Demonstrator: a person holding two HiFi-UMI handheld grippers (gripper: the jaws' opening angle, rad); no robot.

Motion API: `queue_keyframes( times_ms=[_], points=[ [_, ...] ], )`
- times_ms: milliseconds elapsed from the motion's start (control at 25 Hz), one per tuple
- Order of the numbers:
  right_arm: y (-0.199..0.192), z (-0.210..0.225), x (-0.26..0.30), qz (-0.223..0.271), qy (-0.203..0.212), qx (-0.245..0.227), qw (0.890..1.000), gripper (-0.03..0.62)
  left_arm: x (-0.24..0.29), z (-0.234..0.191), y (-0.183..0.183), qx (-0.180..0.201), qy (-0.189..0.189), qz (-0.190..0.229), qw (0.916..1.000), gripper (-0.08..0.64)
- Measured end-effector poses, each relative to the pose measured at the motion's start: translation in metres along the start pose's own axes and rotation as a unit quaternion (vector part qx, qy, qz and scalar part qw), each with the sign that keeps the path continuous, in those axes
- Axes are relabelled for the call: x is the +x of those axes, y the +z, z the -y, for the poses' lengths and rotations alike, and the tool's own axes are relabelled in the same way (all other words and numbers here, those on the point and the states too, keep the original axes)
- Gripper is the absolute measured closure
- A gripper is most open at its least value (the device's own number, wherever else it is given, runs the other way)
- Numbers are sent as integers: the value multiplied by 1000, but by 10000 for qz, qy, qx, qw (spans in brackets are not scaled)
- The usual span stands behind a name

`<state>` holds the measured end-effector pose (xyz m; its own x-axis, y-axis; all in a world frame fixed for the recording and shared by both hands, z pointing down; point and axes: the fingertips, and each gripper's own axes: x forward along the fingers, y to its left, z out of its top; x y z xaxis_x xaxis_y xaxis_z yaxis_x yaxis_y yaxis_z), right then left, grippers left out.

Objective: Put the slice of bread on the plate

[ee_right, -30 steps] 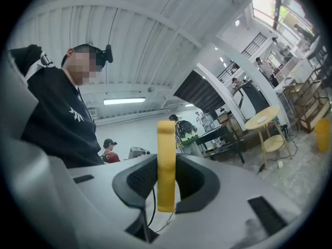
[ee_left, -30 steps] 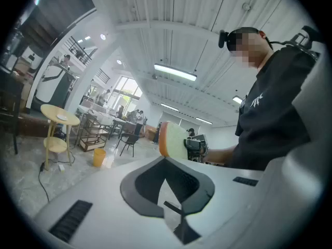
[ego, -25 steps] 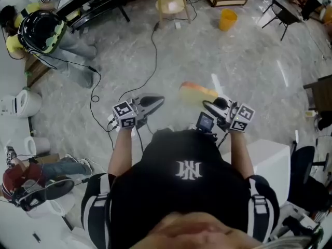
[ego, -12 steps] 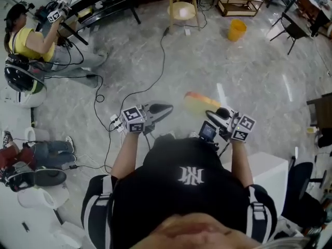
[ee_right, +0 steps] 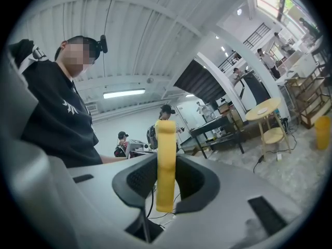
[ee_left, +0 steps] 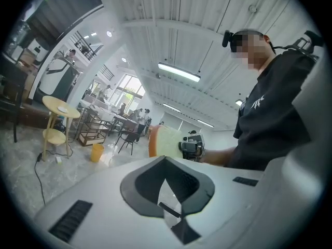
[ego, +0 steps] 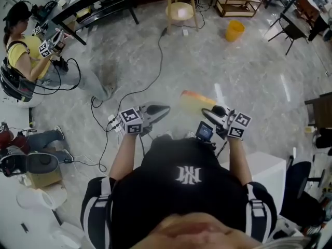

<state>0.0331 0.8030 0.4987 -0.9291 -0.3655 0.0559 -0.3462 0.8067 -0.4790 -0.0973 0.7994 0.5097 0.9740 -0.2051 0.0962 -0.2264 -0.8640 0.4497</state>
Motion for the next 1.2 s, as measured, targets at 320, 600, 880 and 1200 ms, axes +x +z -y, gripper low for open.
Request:
queue_keyframes(
  times_ms=[320,600,880,1200],
  points=[
    [-1,6,-4,-22,-53,73,10000,505,6,-4,0,-67,-46,10,10000,552],
    [-2,13,-6,-20,-48,99,9999,505,11,-7,0,-49,-38,4,10000,552],
    [-4,18,-14,-21,9,118,9999,505,17,-6,-2,-50,48,-14,10000,552],
    [4,34,-20,-26,103,129,9999,505,30,-14,6,-29,205,38,9998,552]
  ],
)
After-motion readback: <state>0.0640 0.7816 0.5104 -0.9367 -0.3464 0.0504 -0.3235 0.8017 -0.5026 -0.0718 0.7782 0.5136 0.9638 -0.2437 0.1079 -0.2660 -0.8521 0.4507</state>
